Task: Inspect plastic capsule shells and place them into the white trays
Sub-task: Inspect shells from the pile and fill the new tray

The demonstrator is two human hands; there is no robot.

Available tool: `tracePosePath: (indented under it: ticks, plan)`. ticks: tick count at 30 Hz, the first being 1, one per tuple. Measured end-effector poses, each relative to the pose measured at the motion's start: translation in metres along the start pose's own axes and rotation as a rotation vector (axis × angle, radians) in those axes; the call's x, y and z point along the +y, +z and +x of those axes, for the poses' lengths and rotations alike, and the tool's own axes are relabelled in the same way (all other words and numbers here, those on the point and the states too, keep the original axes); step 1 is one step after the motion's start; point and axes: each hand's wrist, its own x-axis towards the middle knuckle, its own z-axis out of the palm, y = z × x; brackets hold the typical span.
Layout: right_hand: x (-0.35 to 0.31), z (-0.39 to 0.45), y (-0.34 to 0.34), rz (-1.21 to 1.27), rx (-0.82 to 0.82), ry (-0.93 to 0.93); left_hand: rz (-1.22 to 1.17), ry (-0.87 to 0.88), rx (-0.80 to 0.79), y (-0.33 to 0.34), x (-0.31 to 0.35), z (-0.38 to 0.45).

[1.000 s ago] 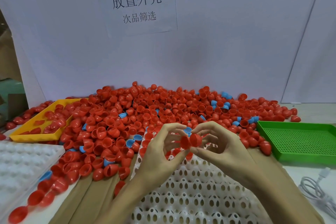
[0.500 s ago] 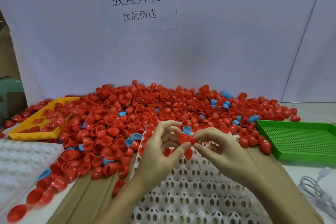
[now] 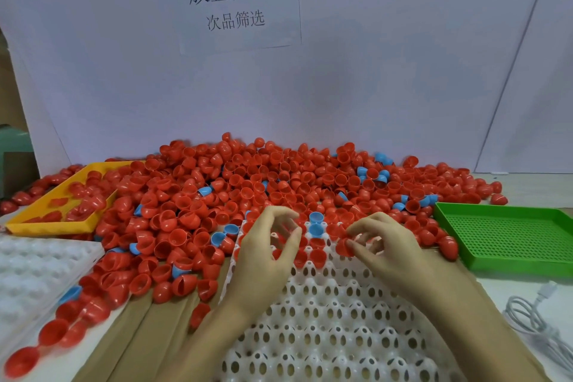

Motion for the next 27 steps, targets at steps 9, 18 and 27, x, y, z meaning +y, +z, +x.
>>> tracePosePath:
  ticks: [9,18,27]
  plan:
    - [-0.011,-0.003,0.001,-0.042,-0.05,0.021,0.367,0.1,-0.25,0.005,-0.017,-0.003]
    - [0.0,-0.002,0.006,0.036,0.003,0.012,0.329,0.02,-0.049,-0.023,-0.02,0.011]
    - [0.005,-0.002,0.009,0.07,0.039,-0.017,0.95,-0.203,0.127,-0.094,-0.095,0.029]
